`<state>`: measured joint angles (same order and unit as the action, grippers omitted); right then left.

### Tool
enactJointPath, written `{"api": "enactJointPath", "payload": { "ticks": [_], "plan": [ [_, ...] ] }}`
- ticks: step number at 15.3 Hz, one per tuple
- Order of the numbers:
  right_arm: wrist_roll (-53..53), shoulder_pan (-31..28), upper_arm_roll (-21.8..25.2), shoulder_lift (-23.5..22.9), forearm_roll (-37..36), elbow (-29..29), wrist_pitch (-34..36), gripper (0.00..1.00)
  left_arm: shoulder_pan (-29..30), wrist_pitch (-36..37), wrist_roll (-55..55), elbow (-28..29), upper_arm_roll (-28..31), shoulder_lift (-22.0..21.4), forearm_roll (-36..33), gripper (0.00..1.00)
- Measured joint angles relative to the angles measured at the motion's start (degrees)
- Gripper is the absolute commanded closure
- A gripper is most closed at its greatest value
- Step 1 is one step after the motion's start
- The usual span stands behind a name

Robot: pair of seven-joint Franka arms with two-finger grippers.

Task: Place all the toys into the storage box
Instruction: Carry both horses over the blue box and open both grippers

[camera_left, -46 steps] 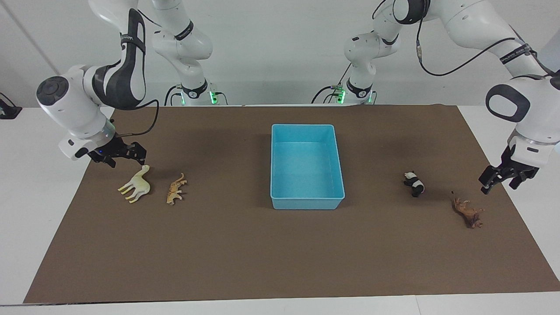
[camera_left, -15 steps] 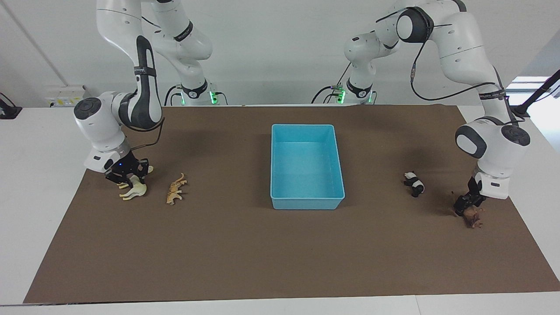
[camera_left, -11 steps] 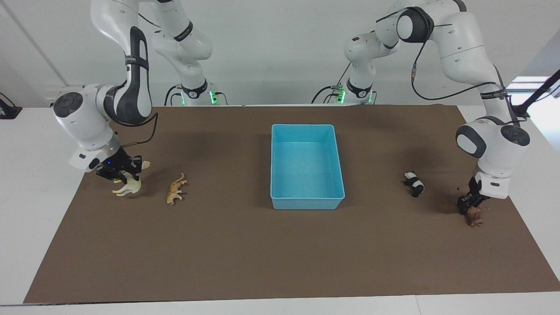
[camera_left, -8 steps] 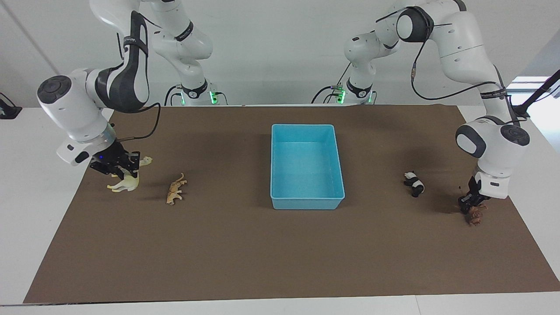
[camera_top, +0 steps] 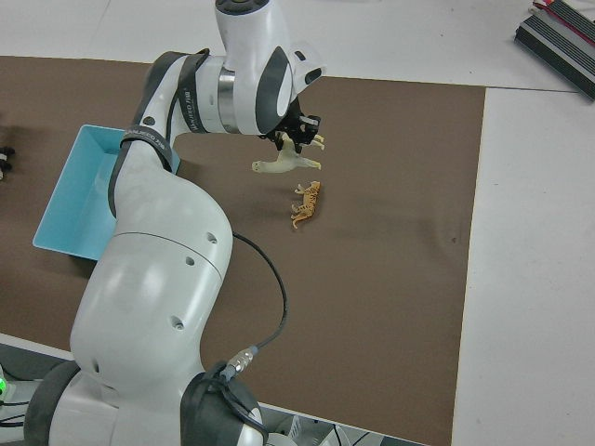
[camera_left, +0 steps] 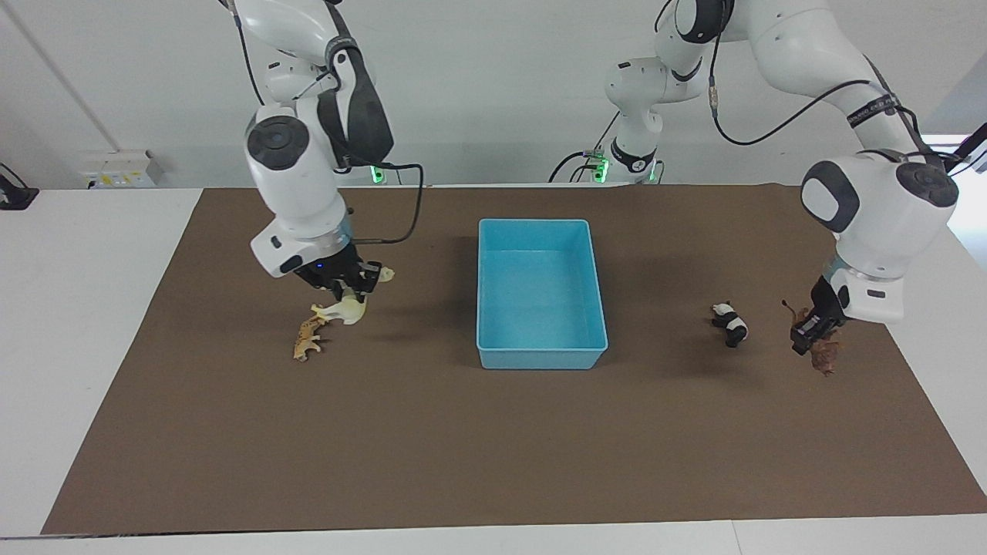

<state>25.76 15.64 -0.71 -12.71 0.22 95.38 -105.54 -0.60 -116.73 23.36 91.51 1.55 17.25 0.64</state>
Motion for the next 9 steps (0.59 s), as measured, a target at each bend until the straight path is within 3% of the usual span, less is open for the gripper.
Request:
{"api": "enactJointPath", "payload": {
  "ticks": [4, 9],
  "plan": [
    [11.3, 8.3, 0.0, -0.1, -0.7, -2.6, 0.1, 1.0, -11.6, 9.5, 14.5, 0.4, -0.3, -5.6, 0.5, 1.0],
    [19.9, 14.5, 0.0, -2.6, -1.8, -8.8, 0.1, 0.99, -20.8, 11.1, 22.7, 3.3, -0.4, -6.9, 3.8, 1.0]
  ]
}}
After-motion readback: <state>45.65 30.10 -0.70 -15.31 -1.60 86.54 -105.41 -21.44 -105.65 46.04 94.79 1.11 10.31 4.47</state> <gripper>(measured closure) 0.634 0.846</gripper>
